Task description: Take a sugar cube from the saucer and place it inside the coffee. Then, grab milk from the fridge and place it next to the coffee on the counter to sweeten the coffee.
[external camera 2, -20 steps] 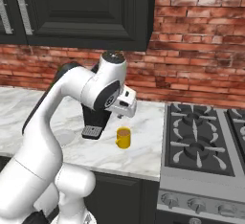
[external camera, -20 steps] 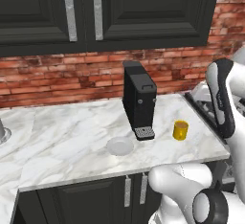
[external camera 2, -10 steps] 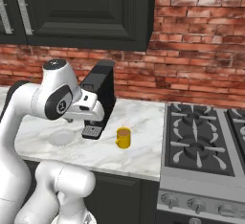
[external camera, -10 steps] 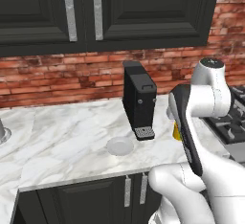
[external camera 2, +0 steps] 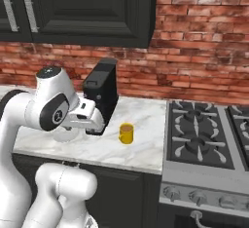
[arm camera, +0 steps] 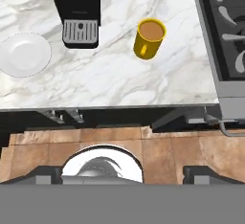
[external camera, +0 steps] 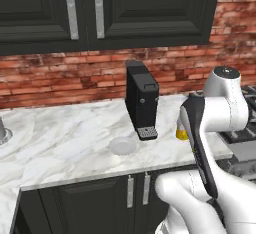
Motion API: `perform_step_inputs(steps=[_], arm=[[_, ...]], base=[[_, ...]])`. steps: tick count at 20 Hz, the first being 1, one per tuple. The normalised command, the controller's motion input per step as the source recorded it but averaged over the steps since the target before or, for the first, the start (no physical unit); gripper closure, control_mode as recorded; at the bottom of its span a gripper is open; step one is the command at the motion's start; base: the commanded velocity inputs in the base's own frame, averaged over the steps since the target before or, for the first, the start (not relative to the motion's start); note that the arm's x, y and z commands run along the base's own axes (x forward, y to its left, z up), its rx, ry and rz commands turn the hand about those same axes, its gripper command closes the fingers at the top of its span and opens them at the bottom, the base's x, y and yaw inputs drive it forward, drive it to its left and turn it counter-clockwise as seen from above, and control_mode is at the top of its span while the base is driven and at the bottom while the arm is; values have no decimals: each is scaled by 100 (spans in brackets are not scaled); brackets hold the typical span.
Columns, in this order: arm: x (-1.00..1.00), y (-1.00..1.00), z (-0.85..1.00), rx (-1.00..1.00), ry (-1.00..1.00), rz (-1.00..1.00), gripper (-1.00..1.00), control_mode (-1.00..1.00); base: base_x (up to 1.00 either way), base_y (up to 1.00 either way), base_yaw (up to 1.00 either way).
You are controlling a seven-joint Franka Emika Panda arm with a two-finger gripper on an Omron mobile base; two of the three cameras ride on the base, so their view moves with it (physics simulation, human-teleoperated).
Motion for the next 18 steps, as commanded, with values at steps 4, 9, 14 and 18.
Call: perform_step_inputs(steps=[4, 9, 14, 18], arm=[[0, 0, 0, 0, 0, 0, -100, 100], [0, 0, 0, 0, 0, 0, -100, 100], [0, 0, 0, 0, 0, 0, -100, 100], [0, 0, 0, 0, 0, 0, -100, 100]], base=[[-70, -9, -44], [-31, 0, -85], [-8, 1, -96], [0, -6, -90]])
